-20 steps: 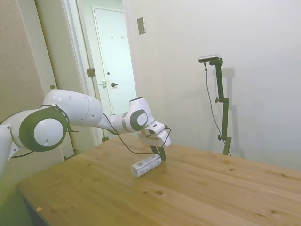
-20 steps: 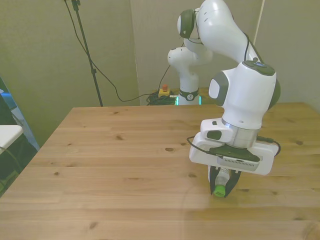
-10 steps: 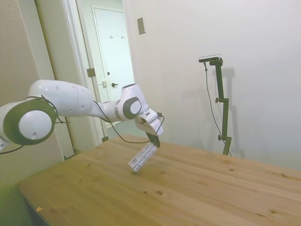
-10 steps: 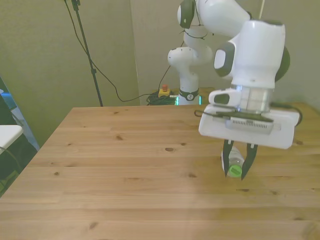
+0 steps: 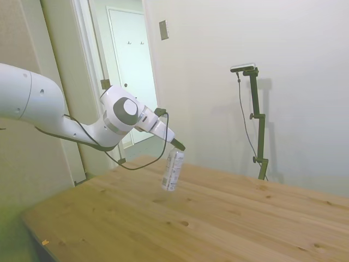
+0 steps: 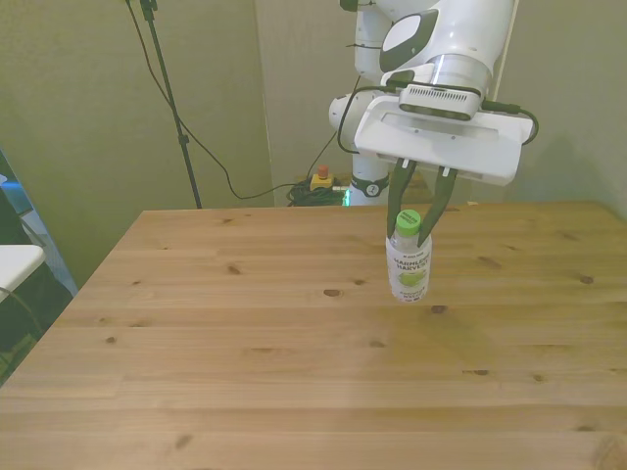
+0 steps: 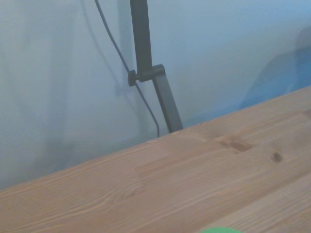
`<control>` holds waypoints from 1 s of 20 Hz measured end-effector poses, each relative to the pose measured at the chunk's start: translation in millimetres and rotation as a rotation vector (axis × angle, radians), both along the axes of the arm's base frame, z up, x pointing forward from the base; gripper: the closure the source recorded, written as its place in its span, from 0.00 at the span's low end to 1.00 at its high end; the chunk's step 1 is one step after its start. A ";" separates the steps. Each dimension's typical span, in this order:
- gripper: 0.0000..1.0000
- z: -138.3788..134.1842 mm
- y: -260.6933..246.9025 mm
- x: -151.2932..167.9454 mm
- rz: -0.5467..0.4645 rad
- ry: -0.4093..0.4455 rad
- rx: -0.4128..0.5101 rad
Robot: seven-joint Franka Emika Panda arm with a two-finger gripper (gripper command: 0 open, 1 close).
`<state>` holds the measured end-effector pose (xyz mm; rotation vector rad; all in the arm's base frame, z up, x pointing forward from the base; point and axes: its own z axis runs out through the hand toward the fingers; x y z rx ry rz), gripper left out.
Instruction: Stand the water bottle
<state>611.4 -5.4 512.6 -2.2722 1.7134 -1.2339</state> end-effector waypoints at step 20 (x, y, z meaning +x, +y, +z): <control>1.00 -70.0 -103.7 16.3 -0.313 -0.286 -0.139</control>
